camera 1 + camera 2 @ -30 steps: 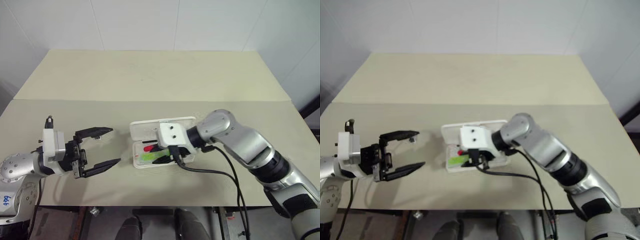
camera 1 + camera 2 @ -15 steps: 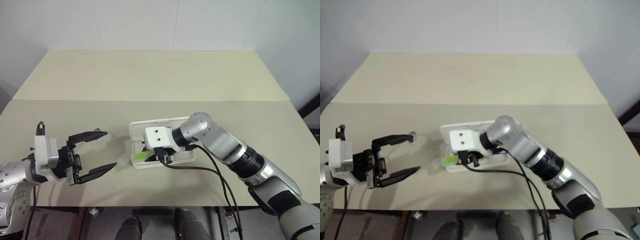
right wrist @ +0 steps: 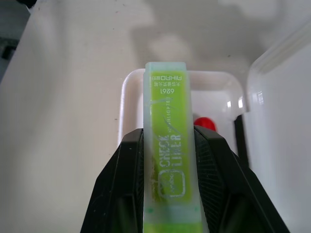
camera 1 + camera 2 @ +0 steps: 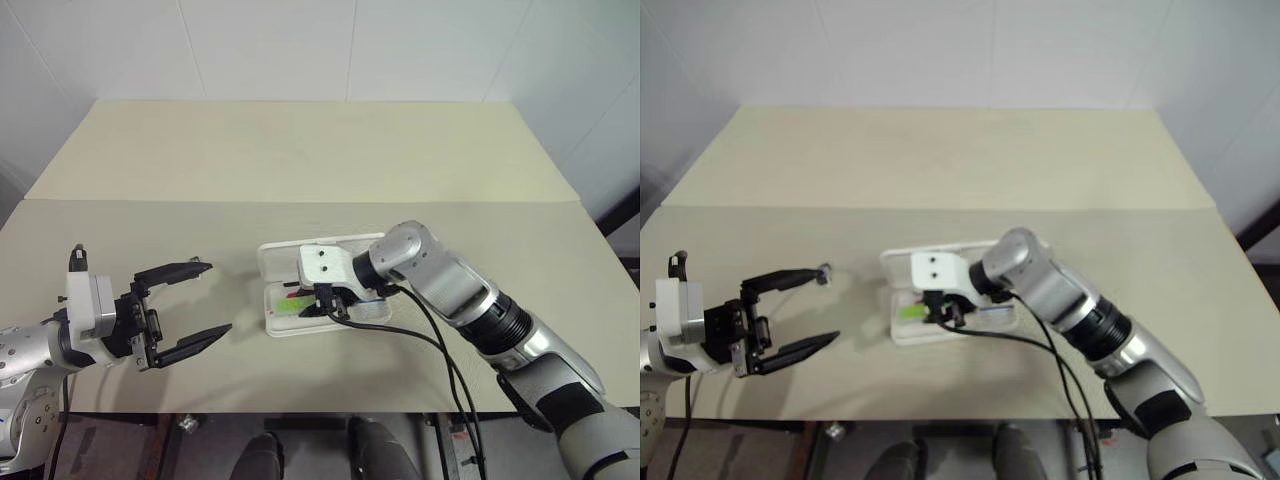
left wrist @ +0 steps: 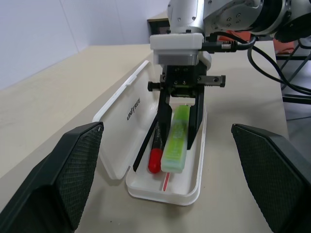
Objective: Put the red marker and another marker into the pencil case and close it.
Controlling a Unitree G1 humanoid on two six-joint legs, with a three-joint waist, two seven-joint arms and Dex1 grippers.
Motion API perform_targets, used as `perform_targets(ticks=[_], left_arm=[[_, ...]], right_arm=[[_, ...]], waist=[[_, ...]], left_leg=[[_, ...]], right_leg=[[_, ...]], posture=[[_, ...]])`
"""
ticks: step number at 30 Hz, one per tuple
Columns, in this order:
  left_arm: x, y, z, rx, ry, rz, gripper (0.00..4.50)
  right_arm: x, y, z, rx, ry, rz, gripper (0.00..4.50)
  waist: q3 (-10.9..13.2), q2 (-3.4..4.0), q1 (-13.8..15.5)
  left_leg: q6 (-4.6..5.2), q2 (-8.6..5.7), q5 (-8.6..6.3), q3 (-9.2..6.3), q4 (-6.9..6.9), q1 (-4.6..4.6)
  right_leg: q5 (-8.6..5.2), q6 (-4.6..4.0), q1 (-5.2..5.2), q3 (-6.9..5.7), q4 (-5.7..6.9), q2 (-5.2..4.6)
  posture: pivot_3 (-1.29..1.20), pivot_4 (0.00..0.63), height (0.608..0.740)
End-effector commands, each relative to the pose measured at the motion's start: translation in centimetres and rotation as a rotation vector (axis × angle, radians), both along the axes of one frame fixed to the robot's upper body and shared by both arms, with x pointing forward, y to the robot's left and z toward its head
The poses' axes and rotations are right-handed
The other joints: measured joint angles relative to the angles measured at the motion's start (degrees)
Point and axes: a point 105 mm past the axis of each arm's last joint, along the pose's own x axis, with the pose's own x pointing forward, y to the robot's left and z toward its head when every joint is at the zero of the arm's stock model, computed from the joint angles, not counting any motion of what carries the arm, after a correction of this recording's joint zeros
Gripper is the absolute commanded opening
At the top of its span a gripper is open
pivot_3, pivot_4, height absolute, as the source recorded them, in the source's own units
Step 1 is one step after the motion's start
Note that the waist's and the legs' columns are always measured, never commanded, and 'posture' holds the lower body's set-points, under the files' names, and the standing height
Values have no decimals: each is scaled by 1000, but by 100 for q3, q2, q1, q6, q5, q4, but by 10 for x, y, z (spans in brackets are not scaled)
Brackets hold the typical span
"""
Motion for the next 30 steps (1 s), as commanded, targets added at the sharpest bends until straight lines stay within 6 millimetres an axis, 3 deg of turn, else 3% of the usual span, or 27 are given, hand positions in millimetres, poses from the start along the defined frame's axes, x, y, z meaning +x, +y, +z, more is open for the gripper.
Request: perform_targets(ticks=[1,10,17,18,30], left_arm=[[-3,0,11,3,-45,-12,4500],[-1,1,13,9,-46,-10,4500],[1,3,13,14,-49,-5,4500],[1,2,13,14,-49,-5,4500],[4,1,13,10,-56,-4,4500]], right_arm=[[-4,5,13,55,-8,1,1845],[-5,9,7,58,13,-32,1845],[-6,2,4,24,1,-13,4287],[-6,1,5,20,-1,-11,4464],[-2,-4,15,28,-24,-9,4464]], waist=[[0,0,3],[0,0,2],[0,0,4],[0,0,2],[0,0,0]], left_leg=[[0,0,0,0,0,0],[0,0,0,0,0,0],[0,0,0,0,0,-1],[0,-1,0,0,0,-1],[0,0,0,0,0,0]], right_leg=[[0,0,0,0,0,0],[0,0,0,0,0,0],[0,0,0,0,-1,-1],[0,0,0,0,-1,-1],[0,0,0,0,-1,1]], posture=[[0,150,740],[0,150,740],[0,150,740],[0,150,740],[0,150,740]])
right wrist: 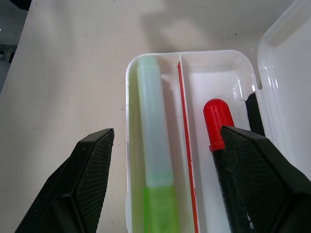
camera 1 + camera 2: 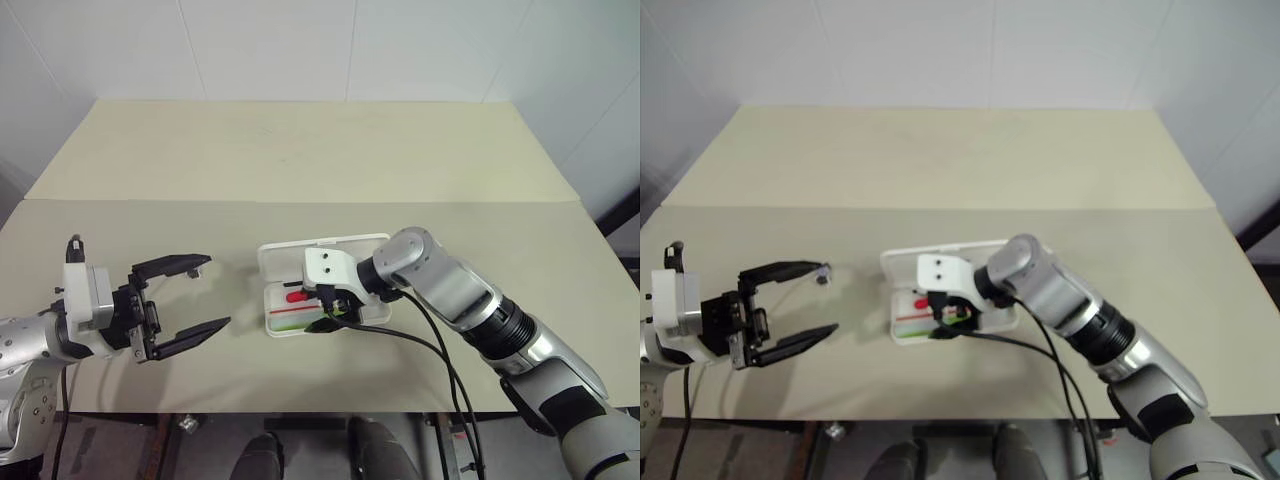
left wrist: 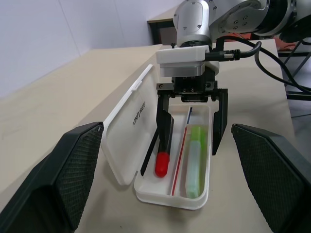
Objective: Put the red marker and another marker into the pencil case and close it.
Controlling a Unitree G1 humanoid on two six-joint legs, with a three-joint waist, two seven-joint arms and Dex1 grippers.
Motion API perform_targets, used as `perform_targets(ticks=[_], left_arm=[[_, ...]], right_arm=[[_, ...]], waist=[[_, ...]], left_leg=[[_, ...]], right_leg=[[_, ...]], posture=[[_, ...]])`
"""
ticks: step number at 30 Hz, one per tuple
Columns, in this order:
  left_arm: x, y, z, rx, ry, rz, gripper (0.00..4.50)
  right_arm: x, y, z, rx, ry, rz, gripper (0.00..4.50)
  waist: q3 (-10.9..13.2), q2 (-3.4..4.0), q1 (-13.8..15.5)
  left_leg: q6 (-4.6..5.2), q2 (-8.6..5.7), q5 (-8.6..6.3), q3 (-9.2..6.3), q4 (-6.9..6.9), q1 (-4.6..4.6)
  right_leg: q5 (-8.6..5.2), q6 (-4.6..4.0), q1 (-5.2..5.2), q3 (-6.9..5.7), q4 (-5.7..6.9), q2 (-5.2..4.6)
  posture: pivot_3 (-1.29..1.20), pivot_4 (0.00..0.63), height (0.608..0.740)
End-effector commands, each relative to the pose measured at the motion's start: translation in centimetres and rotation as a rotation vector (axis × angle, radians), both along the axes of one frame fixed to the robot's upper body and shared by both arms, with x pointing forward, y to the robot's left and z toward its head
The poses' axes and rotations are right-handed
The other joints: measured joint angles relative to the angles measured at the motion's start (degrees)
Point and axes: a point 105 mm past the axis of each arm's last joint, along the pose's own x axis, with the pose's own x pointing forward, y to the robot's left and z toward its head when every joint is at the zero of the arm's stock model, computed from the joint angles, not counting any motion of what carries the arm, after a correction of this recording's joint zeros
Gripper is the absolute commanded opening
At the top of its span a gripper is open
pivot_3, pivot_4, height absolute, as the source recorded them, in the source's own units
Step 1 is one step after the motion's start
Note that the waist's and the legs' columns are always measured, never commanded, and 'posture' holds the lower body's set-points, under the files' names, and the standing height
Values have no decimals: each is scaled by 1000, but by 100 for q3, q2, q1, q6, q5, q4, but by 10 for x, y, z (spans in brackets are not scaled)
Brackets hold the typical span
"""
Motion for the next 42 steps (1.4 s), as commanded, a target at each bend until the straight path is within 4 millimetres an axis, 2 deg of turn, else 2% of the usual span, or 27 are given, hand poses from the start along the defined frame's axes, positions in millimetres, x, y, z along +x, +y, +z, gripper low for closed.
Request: perform_targets(ticks=[1,6,10,13,18,22,26,29,32,36,42], left_arm=[[0,1,5,-4,-31,6,4500],[5,3,9,-24,-84,65,4500],[12,10,10,-71,-97,210,4500],[19,18,10,-131,-80,363,4500],[35,32,0,-198,5,598,4500],[48,48,-11,-239,69,759,4500],[71,72,-28,-322,173,979,4500],[87,80,-36,-359,215,1062,4500],[103,78,-45,-387,283,1067,4500],[119,64,-56,-370,344,1010,4500],[123,52,-68,-351,417,1016,4500]], right_arm=[[0,5,20,56,-63,28,4464],[-9,2,32,133,-58,71,4464],[-35,-24,39,158,21,190,4464],[-43,-40,44,194,47,225,4464],[-46,-57,49,266,60,258,4464],[-42,-62,70,504,10,269,4464],[-29,-68,67,510,-41,218,4464],[-22,-66,66,524,-68,197,4464],[-20,-61,65,529,-78,193,4464],[-19,-59,65,537,-86,186,4464],[-16,-67,65,541,-97,143,4464]], waist=[[0,0,1],[0,0,12],[-1,-1,38],[-1,-3,41],[-1,-5,16],[-2,-6,23],[-2,-6,42],[-3,-9,43],[-4,-11,51],[-4,-11,51],[-4,-11,58]], left_leg=[[0,0,0,0,0,0],[0,-1,0,0,0,0],[3,0,-4,-1,-1,-2],[9,-3,-8,0,1,-2],[10,1,-8,0,13,8],[10,2,-8,-1,28,8],[10,-4,-8,-2,51,9],[10,-6,-8,-6,69,6],[10,-8,-8,-7,73,3],[7,-8,-10,-7,69,2],[4,-7,-14,-7,65,-3]], right_leg=[[0,0,0,0,0,0],[1,1,0,0,0,-1],[0,1,1,-1,-3,-2],[1,4,7,-1,-11,-5],[3,8,15,0,0,4],[4,9,20,0,7,7],[11,18,33,0,6,4],[17,20,38,-1,7,4],[20,23,37,-1,7,4],[20,23,34,0,7,2],[19,23,27,0,5,3]], posture=[[0,150,740],[0,150,740],[0,150,740],[0,150,740],[0,150,740],[0,150,740],[0,150,740],[0,150,740],[0,150,740],[0,150,740],[0,150,740]])
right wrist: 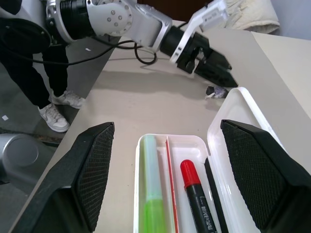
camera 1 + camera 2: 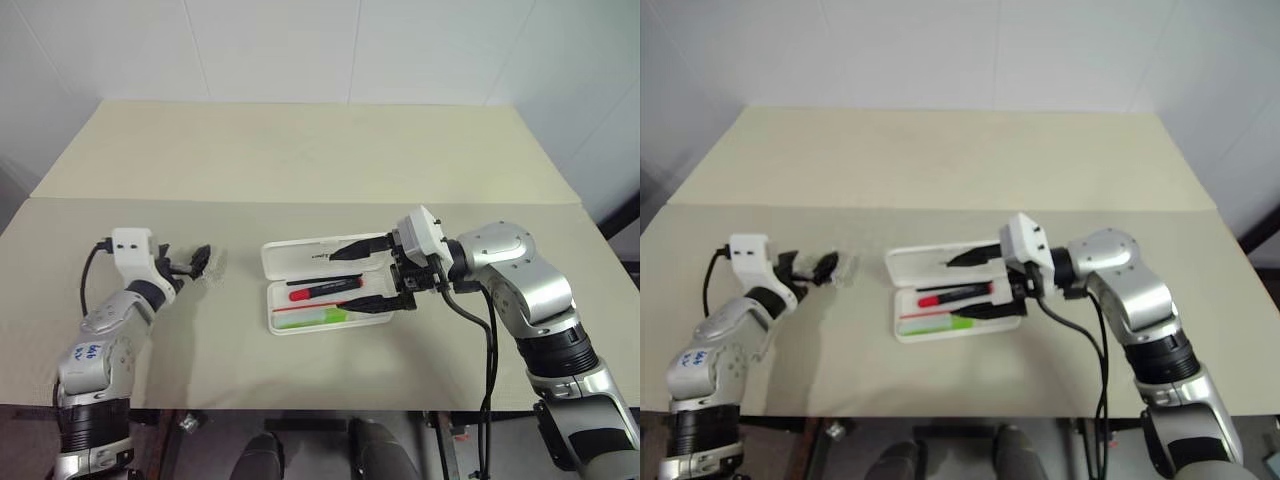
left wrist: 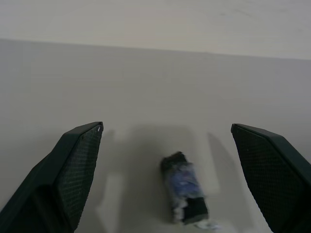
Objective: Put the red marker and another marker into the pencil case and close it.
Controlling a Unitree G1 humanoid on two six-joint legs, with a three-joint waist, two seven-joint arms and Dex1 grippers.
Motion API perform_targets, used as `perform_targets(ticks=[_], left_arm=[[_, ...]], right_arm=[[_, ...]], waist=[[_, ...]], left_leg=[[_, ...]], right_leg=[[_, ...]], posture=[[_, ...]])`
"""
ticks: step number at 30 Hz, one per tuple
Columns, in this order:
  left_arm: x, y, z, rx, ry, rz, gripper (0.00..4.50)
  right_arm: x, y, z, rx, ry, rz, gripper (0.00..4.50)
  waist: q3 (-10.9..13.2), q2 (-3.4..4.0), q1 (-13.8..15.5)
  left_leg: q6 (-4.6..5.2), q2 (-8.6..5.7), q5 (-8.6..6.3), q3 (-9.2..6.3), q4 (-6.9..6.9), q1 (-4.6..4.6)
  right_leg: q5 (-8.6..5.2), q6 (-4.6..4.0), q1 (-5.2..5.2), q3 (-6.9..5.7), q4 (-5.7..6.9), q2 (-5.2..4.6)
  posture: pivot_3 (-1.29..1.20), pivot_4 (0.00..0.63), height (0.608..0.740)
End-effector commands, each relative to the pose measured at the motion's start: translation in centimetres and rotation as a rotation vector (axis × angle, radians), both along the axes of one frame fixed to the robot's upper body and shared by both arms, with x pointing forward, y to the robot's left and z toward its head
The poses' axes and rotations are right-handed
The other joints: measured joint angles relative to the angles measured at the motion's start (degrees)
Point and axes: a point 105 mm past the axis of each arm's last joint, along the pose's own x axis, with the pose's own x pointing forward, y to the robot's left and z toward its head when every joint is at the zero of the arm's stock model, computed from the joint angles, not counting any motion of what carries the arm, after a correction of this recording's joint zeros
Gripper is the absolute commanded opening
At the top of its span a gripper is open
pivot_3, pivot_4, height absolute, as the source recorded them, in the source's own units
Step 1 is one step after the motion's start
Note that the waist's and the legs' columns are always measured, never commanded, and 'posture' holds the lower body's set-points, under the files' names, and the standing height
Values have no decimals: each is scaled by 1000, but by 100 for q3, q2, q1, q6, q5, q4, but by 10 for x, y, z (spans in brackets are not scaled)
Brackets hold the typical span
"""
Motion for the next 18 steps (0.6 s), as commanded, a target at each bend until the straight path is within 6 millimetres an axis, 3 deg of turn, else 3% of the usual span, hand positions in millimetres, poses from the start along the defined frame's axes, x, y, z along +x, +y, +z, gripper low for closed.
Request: perform_targets(ticks=[1,5,13,16,18], left_arm=[[-1,-3,0,6,23,23,4500],[-5,-16,-6,-5,59,28,4500],[-2,-22,-18,-31,128,45,4500],[2,-19,-19,-21,138,54,3893],[5,-17,-19,-9,136,63,3259]], right_arm=[[0,-8,8,23,-41,-28,4464],[6,-16,11,31,-52,-75,4464],[8,-23,18,98,-30,-83,4464],[6,-31,22,154,-4,-72,4500],[6,-36,22,171,7,-73,4500]], waist=[[0,0,0],[0,0,33],[0,0,82],[0,0,113],[0,0,118]], left_leg=[[0,0,0,0,1,0],[1,-2,0,0,4,1],[0,-2,0,0,6,2],[1,-3,0,0,8,2],[0,-2,0,0,8,4]], right_leg=[[0,0,0,0,0,-1],[0,1,4,0,0,-3],[1,1,4,0,3,0],[1,1,6,0,2,0],[1,1,8,0,2,0]], posture=[[0,150,740],[0,150,740],[0,150,740],[0,150,740],[0,150,740]])
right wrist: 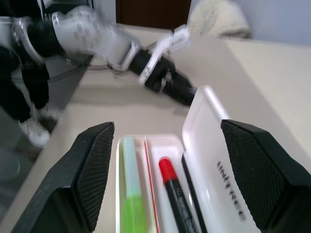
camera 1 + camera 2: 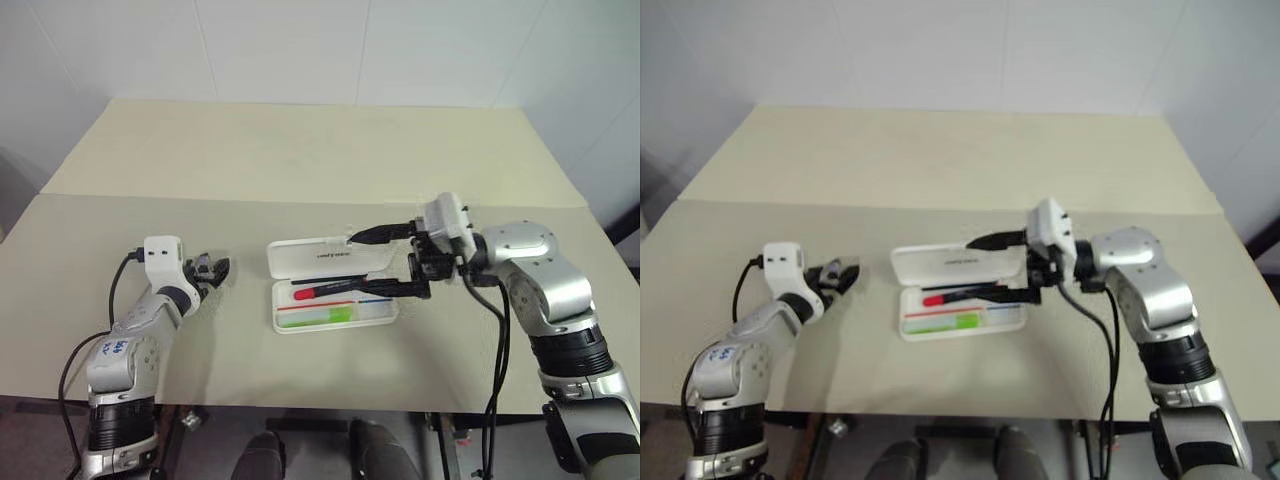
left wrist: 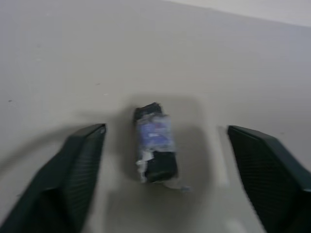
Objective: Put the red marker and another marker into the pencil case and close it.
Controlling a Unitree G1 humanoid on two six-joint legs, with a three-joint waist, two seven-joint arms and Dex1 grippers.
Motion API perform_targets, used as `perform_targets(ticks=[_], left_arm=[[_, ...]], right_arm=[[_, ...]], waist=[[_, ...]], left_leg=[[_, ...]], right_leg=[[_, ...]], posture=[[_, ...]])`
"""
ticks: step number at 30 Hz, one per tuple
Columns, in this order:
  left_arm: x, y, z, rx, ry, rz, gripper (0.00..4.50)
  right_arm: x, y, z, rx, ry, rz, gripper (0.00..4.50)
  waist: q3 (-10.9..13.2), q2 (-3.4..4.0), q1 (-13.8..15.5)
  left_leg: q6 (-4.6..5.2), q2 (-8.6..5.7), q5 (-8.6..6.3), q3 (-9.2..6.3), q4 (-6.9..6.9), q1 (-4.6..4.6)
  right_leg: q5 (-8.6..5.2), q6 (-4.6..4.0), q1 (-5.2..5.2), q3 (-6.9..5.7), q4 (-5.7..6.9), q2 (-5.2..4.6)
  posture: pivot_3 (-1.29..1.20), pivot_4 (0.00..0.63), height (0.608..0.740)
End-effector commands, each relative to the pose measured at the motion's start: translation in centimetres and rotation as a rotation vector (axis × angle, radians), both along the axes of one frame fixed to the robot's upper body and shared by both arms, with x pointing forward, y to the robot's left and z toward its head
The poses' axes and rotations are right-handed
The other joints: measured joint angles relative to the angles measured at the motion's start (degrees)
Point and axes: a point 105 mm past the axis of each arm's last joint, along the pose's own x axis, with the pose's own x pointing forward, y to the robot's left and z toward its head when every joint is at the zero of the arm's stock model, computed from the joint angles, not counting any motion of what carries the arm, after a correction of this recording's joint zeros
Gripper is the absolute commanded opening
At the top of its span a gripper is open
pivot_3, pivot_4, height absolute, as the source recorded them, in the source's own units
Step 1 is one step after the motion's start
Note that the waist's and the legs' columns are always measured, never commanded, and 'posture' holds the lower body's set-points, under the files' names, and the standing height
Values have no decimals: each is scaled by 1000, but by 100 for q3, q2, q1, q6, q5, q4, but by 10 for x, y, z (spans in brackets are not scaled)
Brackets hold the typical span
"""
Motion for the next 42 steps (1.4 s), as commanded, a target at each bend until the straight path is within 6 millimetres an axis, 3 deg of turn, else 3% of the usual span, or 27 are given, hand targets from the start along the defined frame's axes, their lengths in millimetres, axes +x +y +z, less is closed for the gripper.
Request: perform_targets(ticks=[1,9,15,23,26,31,42], left_arm=[[4,6,1,37,-1,19,2947],[11,8,8,65,-6,26,433],[18,15,44,128,-121,29,405],[22,14,115,217,-358,-56,405],[18,3,141,229,-455,-139,405],[5,-37,176,166,-574,-361,405],[-30,-138,181,157,-488,-957,405]], right_arm=[[-5,-13,9,66,-19,21,4500],[-6,-36,0,71,18,15,4500],[-3,-52,-10,44,39,-16,4500],[-3,-70,-24,34,132,-5,4500],[-3,-75,-29,29,143,-2,4500],[5,-90,-38,44,186,-76,4500],[4,-98,-53,-10,170,-80,4500]], waist=[[0,0,3],[0,0,6],[1,-1,-3],[1,-1,3],[2,-2,2],[2,-2,1],[4,-3,-16]], left_leg=[[0,0,0,0,1,0],[1,-4,1,0,6,1],[1,-3,1,1,4,-2],[1,-3,1,1,1,-4],[1,-3,1,1,1,-6],[1,-4,1,2,1,-7],[1,-4,1,2,6,-8]], right_leg=[[0,0,1,0,0,0],[4,7,5,1,0,-2],[4,7,2,1,-4,-1],[4,7,2,1,-9,-2],[4,7,1,0,-10,-1],[5,9,2,1,-13,-2],[6,13,3,2,-9,0]], posture=[[0,150,740],[0,150,740],[0,150,740],[0,150,740],[0,150,740],[0,150,740],[0,150,740]])
